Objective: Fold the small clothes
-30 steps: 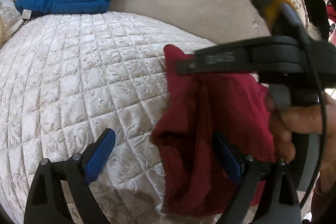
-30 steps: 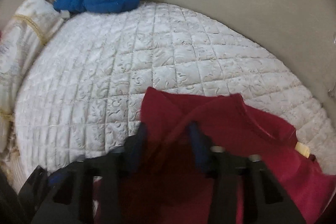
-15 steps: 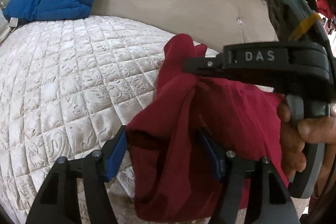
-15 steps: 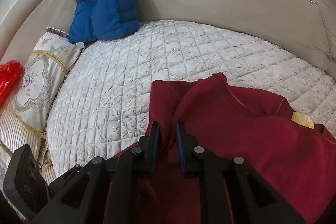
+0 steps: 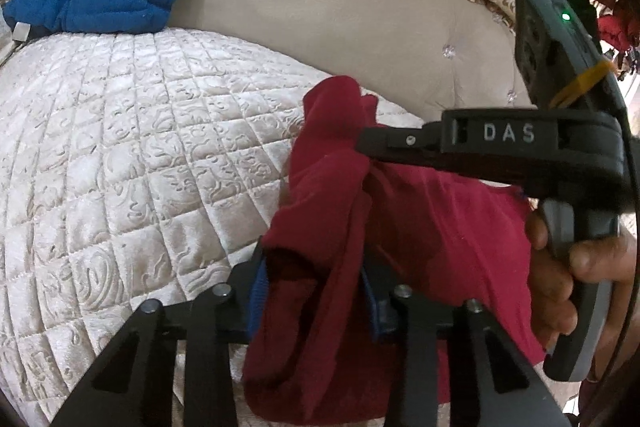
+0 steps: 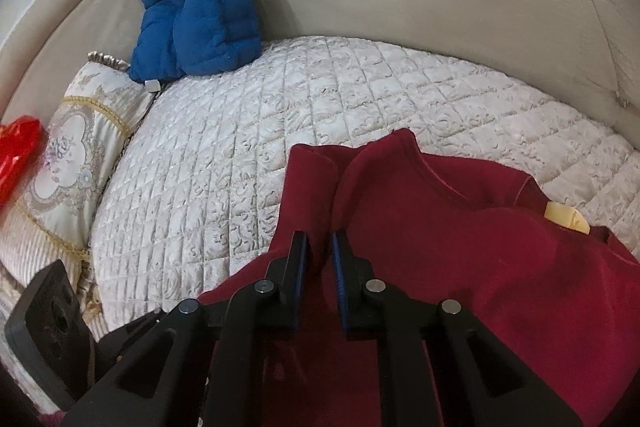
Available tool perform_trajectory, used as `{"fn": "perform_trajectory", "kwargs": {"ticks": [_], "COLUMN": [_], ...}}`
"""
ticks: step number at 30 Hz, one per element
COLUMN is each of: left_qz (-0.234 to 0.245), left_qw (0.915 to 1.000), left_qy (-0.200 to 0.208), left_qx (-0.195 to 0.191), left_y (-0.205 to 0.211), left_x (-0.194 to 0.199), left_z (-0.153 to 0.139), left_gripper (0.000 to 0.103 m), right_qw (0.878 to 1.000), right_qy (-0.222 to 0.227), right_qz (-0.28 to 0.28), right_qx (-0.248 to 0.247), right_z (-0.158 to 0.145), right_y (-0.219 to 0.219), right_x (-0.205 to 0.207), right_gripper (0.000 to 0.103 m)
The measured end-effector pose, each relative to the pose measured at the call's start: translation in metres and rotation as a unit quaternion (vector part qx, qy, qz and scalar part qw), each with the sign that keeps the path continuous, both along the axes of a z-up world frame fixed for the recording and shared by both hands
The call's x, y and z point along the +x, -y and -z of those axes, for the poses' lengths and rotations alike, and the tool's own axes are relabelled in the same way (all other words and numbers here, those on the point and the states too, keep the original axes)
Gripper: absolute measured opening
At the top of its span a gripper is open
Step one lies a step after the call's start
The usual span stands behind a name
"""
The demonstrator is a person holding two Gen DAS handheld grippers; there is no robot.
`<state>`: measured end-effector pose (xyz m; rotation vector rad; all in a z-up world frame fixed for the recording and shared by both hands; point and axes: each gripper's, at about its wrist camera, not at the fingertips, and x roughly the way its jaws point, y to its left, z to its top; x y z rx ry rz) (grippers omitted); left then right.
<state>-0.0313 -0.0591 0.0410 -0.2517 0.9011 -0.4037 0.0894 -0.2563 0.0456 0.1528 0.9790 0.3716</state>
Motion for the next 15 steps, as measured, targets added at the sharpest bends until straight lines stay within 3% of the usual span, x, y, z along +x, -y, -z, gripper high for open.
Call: {"fn": "perform_trajectory", "kwargs": {"ticks": [1, 4, 7, 12, 15], "left_qz": [0.001, 0.002, 0.003, 0.007, 0.009], "left_qw": [1.0, 0.9999, 0.9999, 0.9997, 0.9997], "left_qy": [0.004, 0.011, 0.015, 0.022, 0.023], "left_qx": [0.001, -0.004, -0.006, -0.005, -0.004], "left_y": [-0.001, -0.003, -0.004, -0.008, -0.008], "left_x": [0.0, -0.003, -0.004, -0.003, -0.002], "left_z": [-0.001, -0.005, -0.008, -0.012, -0.011], "left_gripper": [0.038, 0.037, 0.037, 0.037, 0.037], "right_qw": [1.0, 1.0, 1.0, 0.999, 0.996], "right_qy": [-0.003, -0.007, -0.009, -0.045, -0.091], "right_qz": [0.001, 0.012, 0.022, 0.021, -0.004], "right_qx": [0.005, 0.013, 0.016, 0.002, -0.006], "right_z": [-0.001, -0.008, -0.014, -0.009, 0.005], "right_y": [0.001, 0.005, 0.005, -0.01, -0.029], "right_x": [0.001, 0.004, 0.008, 0.029, 0.048], "right_gripper": [0.0, 0.024, 0.036, 0.044, 0.046]}}
